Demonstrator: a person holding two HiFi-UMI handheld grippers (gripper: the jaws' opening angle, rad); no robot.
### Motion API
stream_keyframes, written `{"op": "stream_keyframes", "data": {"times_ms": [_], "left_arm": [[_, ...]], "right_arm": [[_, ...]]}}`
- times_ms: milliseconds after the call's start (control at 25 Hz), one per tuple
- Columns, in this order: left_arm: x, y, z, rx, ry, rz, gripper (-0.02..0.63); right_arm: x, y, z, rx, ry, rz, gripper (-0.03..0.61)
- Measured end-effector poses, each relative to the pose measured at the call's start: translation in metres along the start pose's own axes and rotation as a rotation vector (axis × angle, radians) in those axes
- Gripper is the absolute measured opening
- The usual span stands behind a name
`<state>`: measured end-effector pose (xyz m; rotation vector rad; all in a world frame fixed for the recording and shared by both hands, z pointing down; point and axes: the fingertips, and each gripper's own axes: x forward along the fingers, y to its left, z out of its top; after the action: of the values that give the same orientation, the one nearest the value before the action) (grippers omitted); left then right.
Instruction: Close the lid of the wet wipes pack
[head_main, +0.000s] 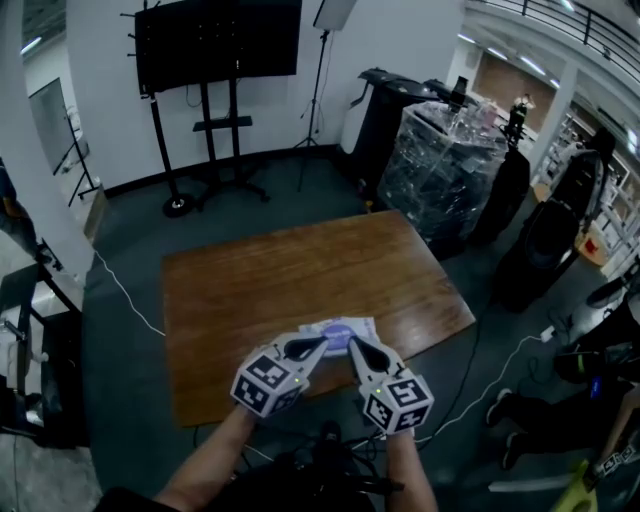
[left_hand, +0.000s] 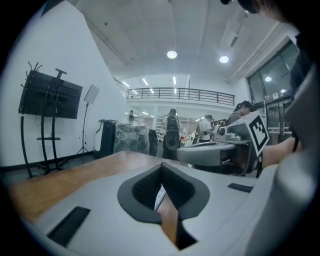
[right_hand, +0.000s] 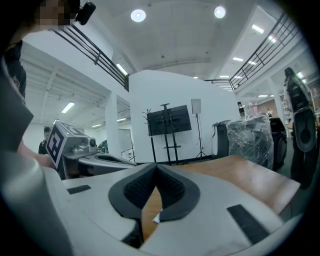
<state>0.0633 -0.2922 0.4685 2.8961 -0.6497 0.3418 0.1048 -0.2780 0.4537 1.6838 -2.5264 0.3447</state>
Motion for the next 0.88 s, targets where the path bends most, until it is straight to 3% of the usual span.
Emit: {"op": "stream_keyframes", "data": {"times_ms": [360, 880], "left_arm": [[-0.048, -0.042, 0.031, 0.066, -0.085, -0.06, -0.003], [-0.065, -0.121, 0.045, 0.067, -0.133, -0.05, -0.003]], "right_arm": [[-0.05, 0.052, 0.022, -0.037, -0.124, -0.024, 0.012], [-0.131, 0.069, 0.04, -0.046, -0.176, -0.002, 0.012]]}}
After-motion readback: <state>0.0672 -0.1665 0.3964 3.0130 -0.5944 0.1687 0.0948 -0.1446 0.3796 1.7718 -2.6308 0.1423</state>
